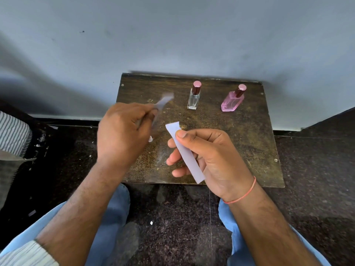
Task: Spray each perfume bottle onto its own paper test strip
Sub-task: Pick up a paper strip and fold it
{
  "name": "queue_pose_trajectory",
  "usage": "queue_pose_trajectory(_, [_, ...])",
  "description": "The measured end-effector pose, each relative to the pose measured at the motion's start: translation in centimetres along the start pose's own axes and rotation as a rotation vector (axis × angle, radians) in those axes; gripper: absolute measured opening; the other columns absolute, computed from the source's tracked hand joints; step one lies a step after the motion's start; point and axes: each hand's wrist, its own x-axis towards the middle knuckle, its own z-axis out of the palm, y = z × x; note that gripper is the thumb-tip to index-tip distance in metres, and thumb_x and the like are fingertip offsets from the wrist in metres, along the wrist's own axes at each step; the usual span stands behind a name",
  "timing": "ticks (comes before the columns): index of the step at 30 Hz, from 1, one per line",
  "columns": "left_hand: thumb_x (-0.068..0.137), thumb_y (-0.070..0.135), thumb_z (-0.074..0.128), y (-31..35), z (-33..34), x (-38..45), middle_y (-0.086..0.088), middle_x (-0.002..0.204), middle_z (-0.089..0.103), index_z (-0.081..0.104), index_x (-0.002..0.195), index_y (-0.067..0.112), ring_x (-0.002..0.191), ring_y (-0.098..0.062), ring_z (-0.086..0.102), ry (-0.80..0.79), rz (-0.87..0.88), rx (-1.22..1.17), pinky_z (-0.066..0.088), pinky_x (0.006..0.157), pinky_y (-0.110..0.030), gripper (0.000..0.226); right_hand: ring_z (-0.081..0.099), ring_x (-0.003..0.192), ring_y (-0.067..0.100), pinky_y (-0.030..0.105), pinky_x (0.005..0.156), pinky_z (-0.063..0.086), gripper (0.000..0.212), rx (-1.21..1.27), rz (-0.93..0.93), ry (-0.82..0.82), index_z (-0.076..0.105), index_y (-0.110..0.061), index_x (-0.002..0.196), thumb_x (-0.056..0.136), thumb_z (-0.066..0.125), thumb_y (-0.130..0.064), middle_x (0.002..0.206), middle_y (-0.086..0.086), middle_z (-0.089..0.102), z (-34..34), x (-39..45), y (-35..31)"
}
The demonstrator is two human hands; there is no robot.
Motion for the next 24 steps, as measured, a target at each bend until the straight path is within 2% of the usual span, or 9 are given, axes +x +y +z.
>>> queue_pose_trajectory(2, [0.102, 0.029, 0.072, -1.0, -0.5, 0.6, 0.01, 0.097, 0.083, 0.085, 0.109, 0.023, 0.082, -0.003, 0.071, 0.022, -0.227, -0.034, 0.052, 0.069, -0.025, 0.016, 0.076, 0.072, 0.029, 0.039, 0.06, 0.065, 0.025, -0.006, -0.028, -0.027, 0.084, -0.008, 0.086, 0.09, 0.073, -0.03, 0.077, 0.018, 0.078, 0.1, -0.3, -0.1])
queue_pose_trajectory(4, [0.103, 0.031, 0.072, -1.5, -0.7, 1.1, 0.016, 0.09, 0.079, 0.083, 0.1, 0.028, 0.075, 0.004, 0.067, -0.015, -0.404, -0.297, 0.055, 0.07, -0.022, 0.011, 0.076, 0.07, 0.029, 0.039, 0.058, 0.064, 0.028, -0.037, -0.075, 0.006, 0.084, -0.009, 0.089, 0.091, 0.071, -0.033, 0.076, 0.016, 0.078, 0.3, -0.5, -0.2])
queue_pose_trajectory(7, [0.105, 0.025, 0.068, -0.4, -1.0, 1.4, 0.003, 0.101, 0.084, 0.083, 0.093, 0.023, 0.079, -0.008, 0.068, -0.238, -0.545, -0.806, 0.054, 0.071, -0.03, 0.019, 0.075, 0.064, 0.027, 0.034, 0.049, 0.061, 0.028, -0.072, -0.136, 0.101, 0.083, -0.011, 0.097, 0.101, 0.066, -0.032, 0.075, 0.011, 0.076, -0.2, -0.1, -0.3])
queue_pose_trajectory(10, [0.099, 0.026, 0.064, 0.7, -1.0, 1.0, -0.01, 0.119, 0.082, 0.086, 0.09, 0.021, 0.088, -0.017, 0.071, -0.444, -0.579, -1.035, 0.056, 0.075, -0.039, 0.024, 0.074, 0.061, 0.027, 0.033, 0.045, 0.059, 0.023, -0.128, -0.195, 0.173, 0.08, -0.008, 0.109, 0.109, 0.061, -0.02, 0.078, 0.009, 0.077, -1.2, 0.2, 0.0])
queue_pose_trajectory(13, [0.097, 0.024, 0.066, 1.1, -0.9, 0.8, -0.006, 0.115, 0.084, 0.087, 0.083, 0.02, 0.086, -0.011, 0.075, -0.511, -0.587, -1.111, 0.058, 0.071, -0.031, 0.025, 0.075, 0.061, 0.025, 0.034, 0.044, 0.058, 0.016, -0.2, -0.271, 0.221, 0.077, -0.008, 0.117, 0.108, 0.064, -0.01, 0.081, 0.011, 0.079, -1.6, 0.4, 0.4])
queue_pose_trajectory(15, [0.095, 0.024, 0.069, 1.2, -0.7, 0.5, -0.004, 0.107, 0.085, 0.088, 0.088, 0.019, 0.087, -0.013, 0.076, -0.528, -0.599, -1.125, 0.055, 0.078, -0.037, 0.021, 0.078, 0.066, 0.022, 0.033, 0.048, 0.061, 0.022, -0.234, -0.318, 0.244, 0.074, -0.009, 0.126, 0.106, 0.067, -0.006, 0.084, 0.01, 0.079, -1.6, 0.7, 0.7])
queue_pose_trajectory(17, [0.091, 0.027, 0.075, 1.0, -0.5, 0.2, -0.009, 0.103, 0.084, 0.088, 0.095, 0.015, 0.091, -0.023, 0.075, -0.547, -0.601, -1.13, 0.048, 0.087, -0.048, 0.018, 0.08, 0.069, 0.03, 0.047, 0.055, 0.066, 0.035, -0.304, -0.368, 0.258, 0.068, -0.02, 0.138, 0.104, 0.073, -0.01, 0.084, 0.006, 0.081, -1.7, 1.1, 1.1])
queue_pose_trajectory(19, [0.092, 0.026, 0.074, 1.0, -0.4, 0.1, -0.012, 0.099, 0.084, 0.088, 0.094, 0.015, 0.092, -0.029, 0.073, -0.563, -0.599, -1.124, 0.048, 0.086, -0.049, 0.018, 0.076, 0.068, 0.047, 0.063, 0.06, 0.063, 0.046, -0.419, -0.409, 0.261, 0.061, -0.035, 0.142, 0.101, 0.077, -0.021, 0.082, 0.006, 0.082, -1.9, 1.3, 1.5])
queue_pose_trajectory(24, [0.093, 0.026, 0.072, 1.8, -0.2, 0.0, -0.009, 0.1, 0.084, 0.088, 0.094, 0.016, 0.085, -0.023, 0.072, -0.571, -0.551, -1.099, 0.05, 0.067, -0.031, 0.02, 0.075, 0.064, 0.045, 0.063, 0.051, 0.058, 0.021, -0.501, -0.453, 0.227, 0.07, -0.034, 0.12, 0.103, 0.072, -0.023, 0.082, 0.006, 0.082, -2.1, 1.1, 1.9])
